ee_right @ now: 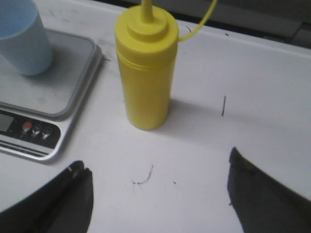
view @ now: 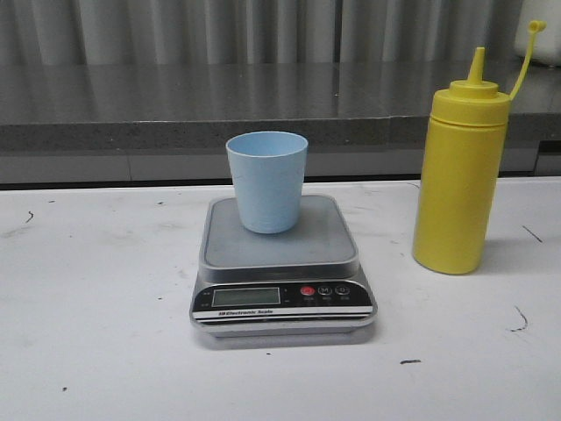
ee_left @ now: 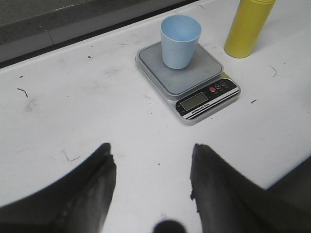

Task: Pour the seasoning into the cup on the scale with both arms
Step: 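Open the left gripper and withdraw it from the cup, then move the right gripper to the yellow squeeze bottle and grasp it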

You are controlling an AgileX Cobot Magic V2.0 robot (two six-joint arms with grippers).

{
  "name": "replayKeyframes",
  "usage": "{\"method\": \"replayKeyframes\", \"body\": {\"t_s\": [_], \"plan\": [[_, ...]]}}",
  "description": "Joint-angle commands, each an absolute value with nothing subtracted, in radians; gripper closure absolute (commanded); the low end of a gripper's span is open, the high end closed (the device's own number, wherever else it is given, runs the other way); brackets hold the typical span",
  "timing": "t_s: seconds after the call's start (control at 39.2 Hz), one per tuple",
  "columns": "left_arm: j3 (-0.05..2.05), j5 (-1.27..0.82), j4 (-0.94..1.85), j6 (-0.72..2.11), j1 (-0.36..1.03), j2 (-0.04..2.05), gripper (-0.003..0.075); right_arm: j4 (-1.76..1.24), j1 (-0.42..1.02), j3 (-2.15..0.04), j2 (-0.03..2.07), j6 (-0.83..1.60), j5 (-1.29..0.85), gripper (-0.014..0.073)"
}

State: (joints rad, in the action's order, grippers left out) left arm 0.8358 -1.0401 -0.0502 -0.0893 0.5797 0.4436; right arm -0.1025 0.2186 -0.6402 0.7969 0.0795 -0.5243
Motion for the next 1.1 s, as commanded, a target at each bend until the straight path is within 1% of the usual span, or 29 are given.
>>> {"method": "replayKeyframes", "body": {"t_s": [0.0,0.2,0.49,0.61,0.77,0.84,1.07], "plan": [[0.860,-0.968,-0.044,-0.097,0.580,0.452,0.0363,-0.138,0.237,-0.666,0.852,0.089,-0.383,0.0004],[0.860,-0.968,-0.044,-0.097,0.580,0.452,0.0363,-0.137,0.290,-0.666,1.036,0.089,-0.261,0.0004],[0.860,-0.968,-0.044,-0.097,0.580,0.452,0.0363,-0.144,0.315,-0.632,1.261,0.088,0.038,0.0004],[0.860,-0.968,-0.044,-0.097,0.580,0.452,0.0363,-0.176,0.315,-0.535,1.312,0.088,0.224,0.0004],[0.860,-0.968,-0.044,-0.097,0.580,0.452,0.0363,-0.180,0.315,-0.421,1.393,0.088,0.527,0.0004],[0.860,-0.968,-0.044,-0.097,0.580,0.452,0.0363,-0.178,0.315,-0.403,1.455,0.084,0.656,0.0004],[0.860,-0.968,-0.044,-0.097,0.580,0.452,0.0363,-0.152,0.315,-0.406,1.622,0.018,0.954,0.0004]]}}
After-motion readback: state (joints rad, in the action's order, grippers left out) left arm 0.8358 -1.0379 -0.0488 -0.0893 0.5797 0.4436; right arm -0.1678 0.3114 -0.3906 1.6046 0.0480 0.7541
